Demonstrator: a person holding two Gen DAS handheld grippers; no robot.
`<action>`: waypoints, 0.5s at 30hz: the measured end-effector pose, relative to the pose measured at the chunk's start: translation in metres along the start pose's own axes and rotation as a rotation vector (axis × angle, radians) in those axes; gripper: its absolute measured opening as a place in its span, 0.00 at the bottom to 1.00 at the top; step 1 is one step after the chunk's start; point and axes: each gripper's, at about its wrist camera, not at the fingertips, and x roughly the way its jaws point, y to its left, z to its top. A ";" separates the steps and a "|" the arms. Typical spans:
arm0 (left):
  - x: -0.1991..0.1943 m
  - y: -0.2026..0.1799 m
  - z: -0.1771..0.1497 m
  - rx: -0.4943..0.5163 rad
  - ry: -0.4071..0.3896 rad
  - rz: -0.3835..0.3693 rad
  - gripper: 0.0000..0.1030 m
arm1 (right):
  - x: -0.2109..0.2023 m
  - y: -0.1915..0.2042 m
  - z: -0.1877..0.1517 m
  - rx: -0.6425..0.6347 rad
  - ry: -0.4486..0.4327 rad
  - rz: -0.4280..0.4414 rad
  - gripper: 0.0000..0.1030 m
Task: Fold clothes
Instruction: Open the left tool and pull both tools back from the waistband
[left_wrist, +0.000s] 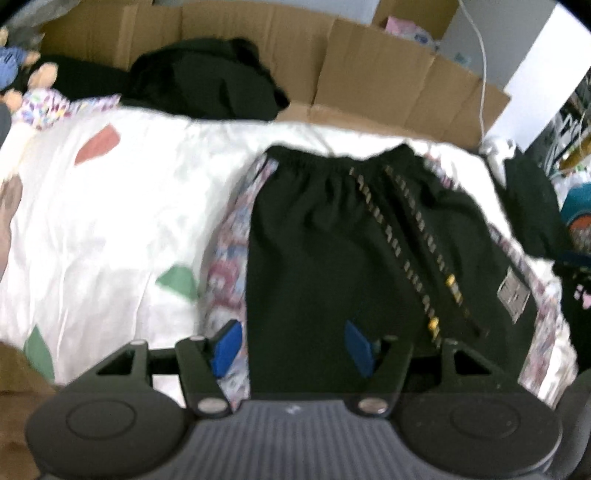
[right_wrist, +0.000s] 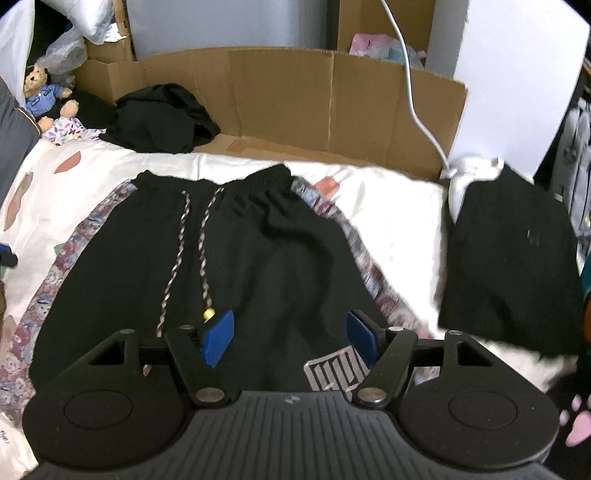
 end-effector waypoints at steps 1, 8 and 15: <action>0.002 0.004 -0.005 -0.005 0.009 -0.003 0.63 | -0.001 0.002 -0.004 0.001 0.004 0.000 0.71; 0.004 0.019 -0.025 -0.011 0.039 -0.009 0.63 | -0.007 0.027 -0.029 -0.036 0.028 0.004 0.71; 0.004 0.028 -0.040 0.007 0.063 0.009 0.63 | -0.012 0.042 -0.046 -0.019 0.037 0.037 0.71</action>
